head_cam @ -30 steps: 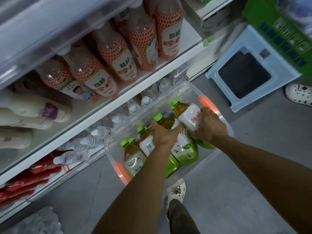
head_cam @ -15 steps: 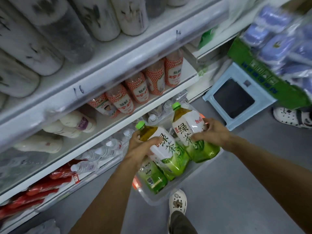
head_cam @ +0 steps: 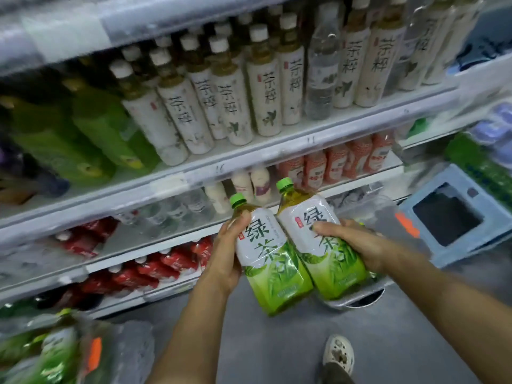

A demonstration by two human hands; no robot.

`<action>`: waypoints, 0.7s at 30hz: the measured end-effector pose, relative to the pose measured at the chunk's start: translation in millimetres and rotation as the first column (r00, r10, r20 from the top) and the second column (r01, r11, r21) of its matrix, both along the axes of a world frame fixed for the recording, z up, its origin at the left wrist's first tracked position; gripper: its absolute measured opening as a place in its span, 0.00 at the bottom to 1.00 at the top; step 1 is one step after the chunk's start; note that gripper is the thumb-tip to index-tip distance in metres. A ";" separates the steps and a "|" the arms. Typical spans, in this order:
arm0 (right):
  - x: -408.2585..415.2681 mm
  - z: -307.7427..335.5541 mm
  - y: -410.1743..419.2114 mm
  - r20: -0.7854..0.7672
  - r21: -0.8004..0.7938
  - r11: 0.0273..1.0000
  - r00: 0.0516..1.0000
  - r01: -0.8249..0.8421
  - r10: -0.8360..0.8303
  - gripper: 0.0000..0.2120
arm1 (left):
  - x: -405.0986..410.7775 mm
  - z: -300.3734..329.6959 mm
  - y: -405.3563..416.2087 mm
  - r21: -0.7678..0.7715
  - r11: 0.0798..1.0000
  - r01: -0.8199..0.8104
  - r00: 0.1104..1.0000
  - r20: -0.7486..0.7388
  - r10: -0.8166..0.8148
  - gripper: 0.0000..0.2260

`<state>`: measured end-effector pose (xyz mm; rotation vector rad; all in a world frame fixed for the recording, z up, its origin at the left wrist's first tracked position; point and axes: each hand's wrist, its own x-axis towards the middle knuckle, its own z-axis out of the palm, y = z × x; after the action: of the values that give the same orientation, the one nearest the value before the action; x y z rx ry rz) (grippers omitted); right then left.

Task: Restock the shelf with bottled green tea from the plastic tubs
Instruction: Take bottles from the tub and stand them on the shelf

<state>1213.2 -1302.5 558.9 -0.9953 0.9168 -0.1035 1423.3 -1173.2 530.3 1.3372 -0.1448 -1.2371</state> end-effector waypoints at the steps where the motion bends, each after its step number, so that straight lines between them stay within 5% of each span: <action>1: 14.9 8.8 23.8 0.018 -0.008 1.000 1.000 -0.016 0.017 0.18 | 10.7 9.5 26.2 -0.005 1.000 -0.026 1.000 0.015 0.026 0.48; 5: 68.7 33.7 115.6 0.063 -0.024 0.998 0.996 -0.063 0.064 0.22 | 51.0 44.3 129.5 -0.048 0.994 -0.102 0.994 0.032 0.103 0.49; 8: 107.0 49.5 180.5 0.085 -0.077 0.995 0.994 -0.062 0.068 0.35 | 77.5 70.2 204.0 -0.056 0.984 -0.167 0.982 0.078 0.171 0.49; 12: 160.2 78.7 261.7 0.159 -0.117 0.988 0.980 -0.104 0.122 0.31 | 116.1 101.2 300.4 -0.090 0.962 -0.256 0.948 0.169 0.269 0.45; 15: 200.6 105.8 309.7 0.197 -0.156 0.973 0.960 -0.169 0.198 0.40 | 147.0 126.9 358.5 -0.127 0.939 -0.321 0.915 0.213 0.342 0.40; 21: 291.0 167.3 377.0 0.257 -0.282 0.917 0.898 -0.283 0.356 0.26 | 221.2 188.9 440.8 -0.204 0.878 -0.434 0.833 0.282 0.477 0.44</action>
<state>1504.2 -925.6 726.2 -1.3034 0.4526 -0.0845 1644.5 -732.4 719.2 1.3517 -0.1254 -0.5864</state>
